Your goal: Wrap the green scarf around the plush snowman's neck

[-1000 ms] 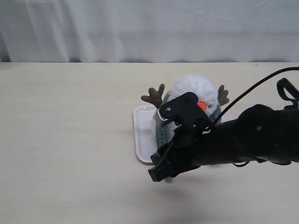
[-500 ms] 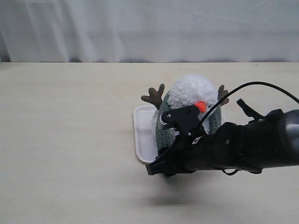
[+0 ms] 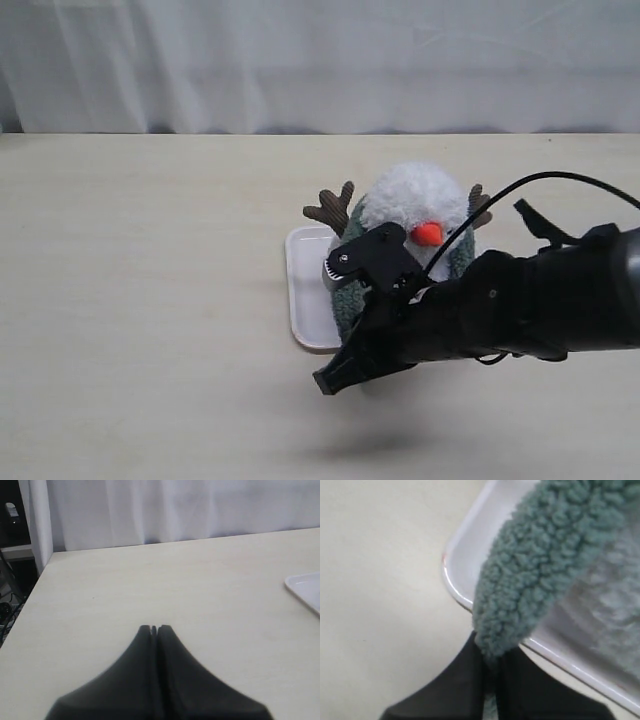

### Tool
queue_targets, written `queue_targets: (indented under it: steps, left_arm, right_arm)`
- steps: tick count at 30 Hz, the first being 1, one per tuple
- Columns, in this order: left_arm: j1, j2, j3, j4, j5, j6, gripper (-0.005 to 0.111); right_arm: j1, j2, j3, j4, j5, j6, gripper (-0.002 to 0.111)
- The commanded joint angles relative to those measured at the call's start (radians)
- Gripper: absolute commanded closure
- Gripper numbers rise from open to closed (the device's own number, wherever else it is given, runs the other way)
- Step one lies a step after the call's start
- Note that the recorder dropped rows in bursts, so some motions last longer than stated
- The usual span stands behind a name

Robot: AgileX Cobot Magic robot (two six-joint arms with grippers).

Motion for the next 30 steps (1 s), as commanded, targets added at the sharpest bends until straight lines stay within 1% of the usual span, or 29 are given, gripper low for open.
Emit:
queue_targets:
  steps: [1, 4, 9, 12, 14, 17, 25, 28, 30]
  left_arm:
    - [-0.008, -0.002, 0.002, 0.001, -0.013, 0.0, 0.107]
    - [-0.008, -0.002, 0.002, 0.001, -0.013, 0.0, 0.107]
    - [-0.008, -0.002, 0.002, 0.001, -0.013, 0.0, 0.107]
    - [-0.008, -0.002, 0.002, 0.001, -0.013, 0.0, 0.107]
    - [-0.008, -0.002, 0.002, 0.001, -0.013, 0.0, 0.107]
    - [-0.008, -0.002, 0.002, 0.001, -0.013, 0.0, 0.107]
    - [-0.008, -0.002, 0.002, 0.001, -0.013, 0.0, 0.107]
    - [-0.008, -0.002, 0.002, 0.001, -0.013, 0.0, 0.107]
    - [-0.008, -0.002, 0.002, 0.001, -0.013, 0.0, 0.107]
  right_arm:
    - [0.0, -0.084, -0.006, -0.049, 0.026, -0.031, 0.104]
    - [-0.02, -0.124, -0.006, -0.095, 0.05, -0.031, 0.104]
    - [-0.118, -0.13, -0.006, -0.185, 0.136, -0.022, 0.104]
    - [-0.179, -0.13, -0.006, -0.297, 0.184, 0.045, 0.104]
    - [-0.201, -0.13, -0.006, -0.388, 0.205, 0.094, 0.104]
    - [-0.208, -0.13, -0.006, -0.54, 0.214, 0.149, 0.104]
    - [-0.208, -0.13, -0.006, -0.882, 0.225, 0.205, 0.104]
    - [-0.208, -0.13, -0.006, -0.949, 0.242, 0.239, 0.104]
    - [-0.208, -0.128, -0.006, -0.951, 0.26, 0.239, 0.104]
